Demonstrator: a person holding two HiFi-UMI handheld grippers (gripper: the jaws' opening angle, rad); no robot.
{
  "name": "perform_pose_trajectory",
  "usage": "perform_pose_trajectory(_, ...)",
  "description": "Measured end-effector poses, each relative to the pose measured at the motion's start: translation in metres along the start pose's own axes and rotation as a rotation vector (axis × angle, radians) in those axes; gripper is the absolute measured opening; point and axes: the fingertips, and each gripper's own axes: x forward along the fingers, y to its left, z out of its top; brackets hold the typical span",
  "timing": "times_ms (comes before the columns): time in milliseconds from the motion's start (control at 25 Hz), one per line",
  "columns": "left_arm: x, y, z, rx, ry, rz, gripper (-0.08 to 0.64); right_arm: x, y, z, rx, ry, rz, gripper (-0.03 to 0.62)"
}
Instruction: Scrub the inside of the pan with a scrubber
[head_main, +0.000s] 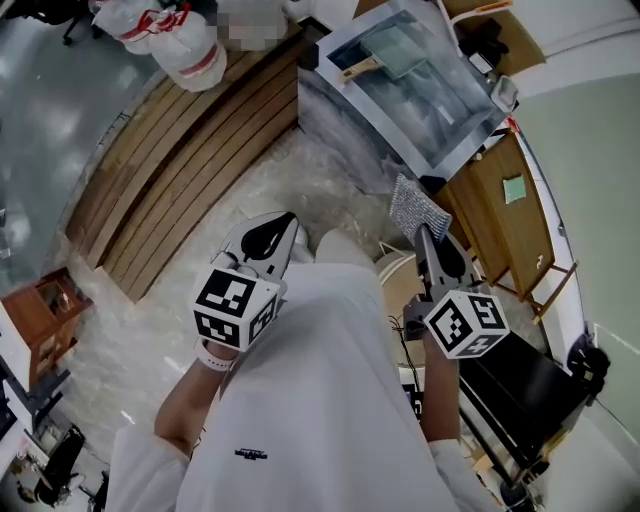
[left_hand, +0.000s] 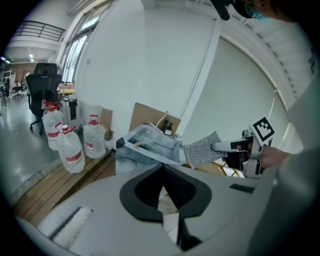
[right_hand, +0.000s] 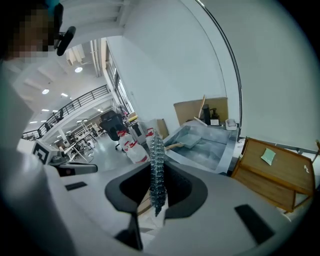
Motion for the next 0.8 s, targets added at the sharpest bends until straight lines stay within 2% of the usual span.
perform_pose_trajectory(160, -0.004, 0.017, 0.013, -0.003, -0.022, 0.011, 0.005, 0.017, 0.002, 0.007, 0.01, 0.011, -0.003, 0.061)
perform_pose_trajectory(400, 0.018, 0.05, 0.036, -0.032, -0.037, 0.055, 0.005, 0.061, -0.009, 0.044, -0.039, 0.027, 0.019, 0.061)
perform_pose_trajectory(600, 0.052, 0.084, 0.067, -0.057, -0.038, 0.104, 0.005, 0.123, -0.022, 0.08, -0.065, 0.06, 0.065, 0.061)
perform_pose_trajectory(800, 0.1, 0.12, 0.116, -0.075, -0.045, 0.144, 0.005, 0.195, -0.041, 0.118, -0.088, 0.117, 0.096, 0.061)
